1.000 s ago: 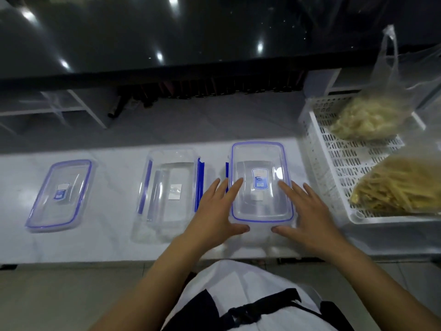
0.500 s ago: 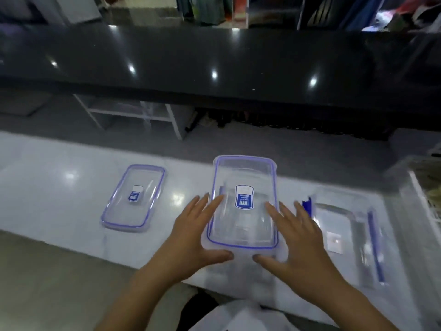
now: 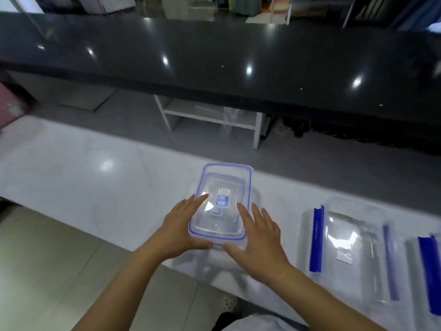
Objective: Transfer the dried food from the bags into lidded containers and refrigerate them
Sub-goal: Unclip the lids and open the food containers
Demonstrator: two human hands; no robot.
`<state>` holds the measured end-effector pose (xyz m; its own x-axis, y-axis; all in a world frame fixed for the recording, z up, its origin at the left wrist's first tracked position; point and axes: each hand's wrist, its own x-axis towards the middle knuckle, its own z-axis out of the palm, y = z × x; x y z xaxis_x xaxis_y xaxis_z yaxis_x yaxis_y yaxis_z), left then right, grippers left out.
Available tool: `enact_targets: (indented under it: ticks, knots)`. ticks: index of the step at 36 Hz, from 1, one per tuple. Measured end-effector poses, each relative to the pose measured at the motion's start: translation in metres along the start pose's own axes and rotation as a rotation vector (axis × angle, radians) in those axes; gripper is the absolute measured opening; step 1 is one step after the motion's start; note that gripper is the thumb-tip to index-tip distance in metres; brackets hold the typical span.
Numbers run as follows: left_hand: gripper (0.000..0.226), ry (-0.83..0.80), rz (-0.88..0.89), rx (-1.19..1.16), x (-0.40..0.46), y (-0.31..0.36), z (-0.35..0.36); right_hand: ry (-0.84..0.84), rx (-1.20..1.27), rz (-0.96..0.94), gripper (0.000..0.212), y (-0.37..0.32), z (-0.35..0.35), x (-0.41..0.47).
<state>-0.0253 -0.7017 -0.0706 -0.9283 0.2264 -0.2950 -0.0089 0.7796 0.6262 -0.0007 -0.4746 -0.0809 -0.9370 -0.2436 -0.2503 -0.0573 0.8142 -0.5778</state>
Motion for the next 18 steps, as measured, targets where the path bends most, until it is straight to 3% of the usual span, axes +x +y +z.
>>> enact_targets:
  ticks: [8,18]
  knots:
    - [0.122,-0.082,-0.025,0.253,0.017,-0.051,0.01,-0.062,-0.136,0.055,0.094,0.004,0.05,0.014]
    - [0.123,-0.075,-0.029,0.27,0.017,-0.061,0.02,-0.044,-0.135,0.035,0.087,0.014,0.055,0.011]
